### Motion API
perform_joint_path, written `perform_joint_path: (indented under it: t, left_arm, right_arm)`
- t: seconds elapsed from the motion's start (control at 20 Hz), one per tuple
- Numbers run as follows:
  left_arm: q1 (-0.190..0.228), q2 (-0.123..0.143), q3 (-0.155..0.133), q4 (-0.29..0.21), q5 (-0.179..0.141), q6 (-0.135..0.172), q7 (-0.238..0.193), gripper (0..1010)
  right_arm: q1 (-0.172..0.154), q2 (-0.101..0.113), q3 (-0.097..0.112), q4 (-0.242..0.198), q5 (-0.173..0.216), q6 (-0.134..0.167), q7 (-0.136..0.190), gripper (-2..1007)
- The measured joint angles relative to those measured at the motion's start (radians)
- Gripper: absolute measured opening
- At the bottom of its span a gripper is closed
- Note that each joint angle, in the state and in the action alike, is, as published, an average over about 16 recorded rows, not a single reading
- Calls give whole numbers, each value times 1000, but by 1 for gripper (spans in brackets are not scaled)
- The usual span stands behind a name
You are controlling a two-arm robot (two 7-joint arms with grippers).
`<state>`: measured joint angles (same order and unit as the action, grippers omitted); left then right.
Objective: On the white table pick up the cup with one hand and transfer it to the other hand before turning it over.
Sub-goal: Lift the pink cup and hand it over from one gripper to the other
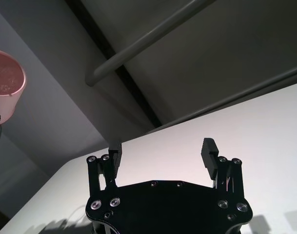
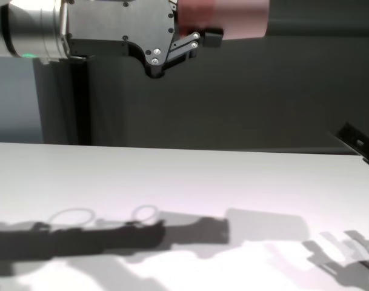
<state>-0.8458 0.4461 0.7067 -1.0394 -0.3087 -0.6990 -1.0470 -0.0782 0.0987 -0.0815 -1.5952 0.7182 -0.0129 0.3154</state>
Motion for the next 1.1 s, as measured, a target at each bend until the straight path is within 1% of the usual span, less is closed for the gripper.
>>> perform_joint_path:
  t: [0.3, 0.85, 1.1]
  left_arm:
    - [0, 0, 0, 0, 0, 0, 0, 47]
    - [0, 0, 0, 0, 0, 0, 0, 47]
    - [0, 0, 0, 0, 0, 0, 0, 47]
  right_arm:
    - [9, -3, 0, 13, 86, 18, 42, 1002]
    - [32, -16, -7, 51, 246, 66, 125, 1002]
    - [42, -22, -8, 61, 312, 86, 158, 1002]
